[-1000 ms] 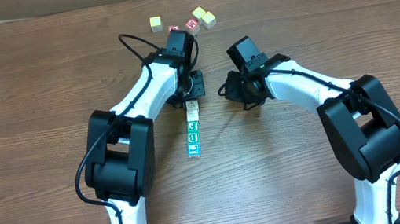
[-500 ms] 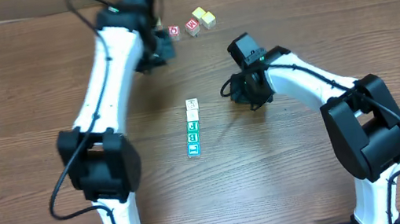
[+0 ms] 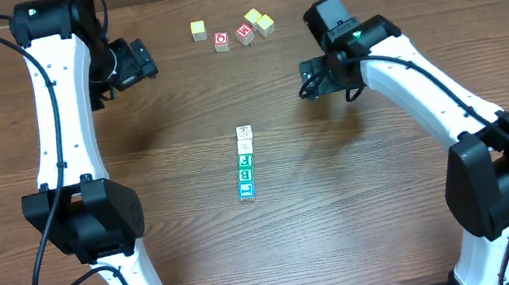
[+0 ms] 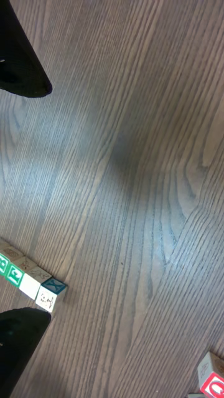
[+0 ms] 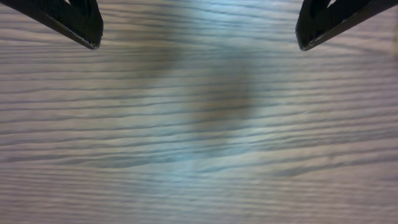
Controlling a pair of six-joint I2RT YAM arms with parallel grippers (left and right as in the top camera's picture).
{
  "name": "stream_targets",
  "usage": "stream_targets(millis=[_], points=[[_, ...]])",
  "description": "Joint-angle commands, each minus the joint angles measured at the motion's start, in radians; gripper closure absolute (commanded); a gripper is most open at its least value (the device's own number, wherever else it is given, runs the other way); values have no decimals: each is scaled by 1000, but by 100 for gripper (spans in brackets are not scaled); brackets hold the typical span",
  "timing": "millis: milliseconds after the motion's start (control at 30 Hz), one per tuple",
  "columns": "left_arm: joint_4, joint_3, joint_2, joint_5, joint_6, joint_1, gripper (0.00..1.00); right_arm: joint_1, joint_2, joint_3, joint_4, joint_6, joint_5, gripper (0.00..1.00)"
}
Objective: Flip 5 blocks
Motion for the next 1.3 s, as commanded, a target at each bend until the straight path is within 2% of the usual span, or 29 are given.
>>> stream_targets(millis=[0,900,1033,1267], points=[[-2,4,-5,2,9,-13,0,-8,-14,9,2,-25,40,0],[-2,4,-5,2,9,-14,0,-8,-16,9,1,-25,39,0],[-2,4,-5,2,9,-13,0,-8,-74,9,1,-25,39,0],[-2,4,-5,2,9,-14,0,-8,-337,9,1,-25,39,0]])
